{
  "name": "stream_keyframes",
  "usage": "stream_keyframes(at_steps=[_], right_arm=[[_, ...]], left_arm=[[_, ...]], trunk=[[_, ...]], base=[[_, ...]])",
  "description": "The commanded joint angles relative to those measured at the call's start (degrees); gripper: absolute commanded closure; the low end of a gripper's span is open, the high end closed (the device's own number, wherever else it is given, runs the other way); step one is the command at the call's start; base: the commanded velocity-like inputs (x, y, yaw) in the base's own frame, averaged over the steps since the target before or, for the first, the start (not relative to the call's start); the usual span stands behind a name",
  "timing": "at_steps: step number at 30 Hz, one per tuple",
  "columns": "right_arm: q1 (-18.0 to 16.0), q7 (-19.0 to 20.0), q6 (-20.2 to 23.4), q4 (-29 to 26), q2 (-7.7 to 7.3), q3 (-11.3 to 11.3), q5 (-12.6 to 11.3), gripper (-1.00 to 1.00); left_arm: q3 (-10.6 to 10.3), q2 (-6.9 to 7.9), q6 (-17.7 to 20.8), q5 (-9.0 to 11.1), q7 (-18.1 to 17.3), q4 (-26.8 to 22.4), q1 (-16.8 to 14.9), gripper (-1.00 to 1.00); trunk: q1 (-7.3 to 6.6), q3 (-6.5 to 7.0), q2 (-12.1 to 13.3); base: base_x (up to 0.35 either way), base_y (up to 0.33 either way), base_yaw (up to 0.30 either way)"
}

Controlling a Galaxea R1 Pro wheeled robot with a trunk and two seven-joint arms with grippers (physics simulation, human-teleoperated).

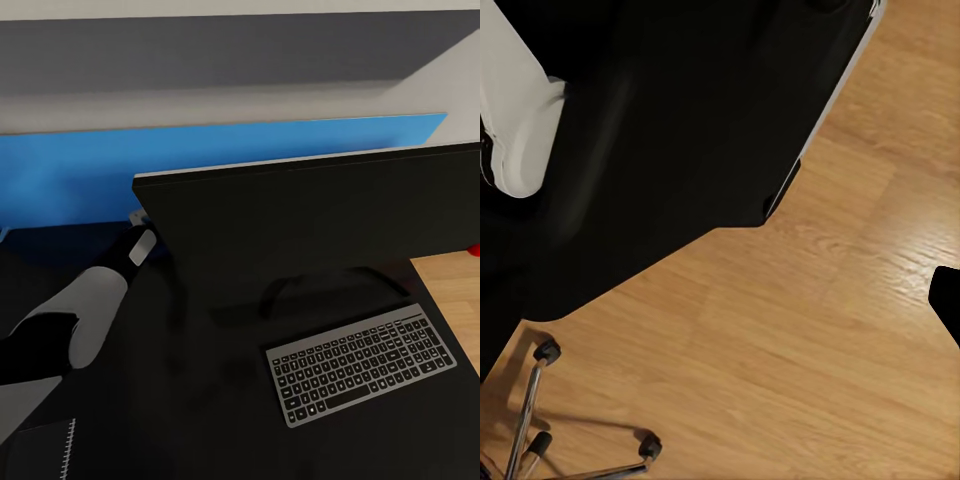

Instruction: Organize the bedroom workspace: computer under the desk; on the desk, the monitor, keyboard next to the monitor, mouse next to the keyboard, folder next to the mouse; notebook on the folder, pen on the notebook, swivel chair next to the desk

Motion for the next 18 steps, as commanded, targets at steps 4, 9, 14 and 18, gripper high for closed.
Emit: stream_keyframes(at_steps=[4,9,14,18], right_arm=[[0.0,0.4,-0.3,-0.1,0.08,-0.3,0.2,-1.00],[0.0,0.4,-1.1,-0.1,0.08,-0.3,0.2,-1.00],[0.0,0.4,-1.8,-0.1,0.08,-0.3,0.2,-1.00],[0.0,0.4,-2.0,-0.1,0.03,-0.3,0.2,-1.00]], left_arm=[[-0.2,-0.26,-0.9,0.3,0.3,1.2,-0.2,-1.00],[-0.1,-0.30,-1.3,0.3,0.3,1.8,-0.3,-1.00],[-0.1,-0.35,-1.4,0.3,0.2,2.2,-0.3,-1.00],[-0.1,-0.38,-1.4,0.3,-0.3,2.4,-0.2,-1.00]], trunk=[[0.01,-0.04,0.0],[0.01,-0.04,0.0],[0.01,-0.04,0.0],[0.01,-0.04,0.0]], base=[[0.000,0.000,0.000],[0.000,0.000,0.000],[0.000,0.000,0.000],[0.000,0.000,0.000]])
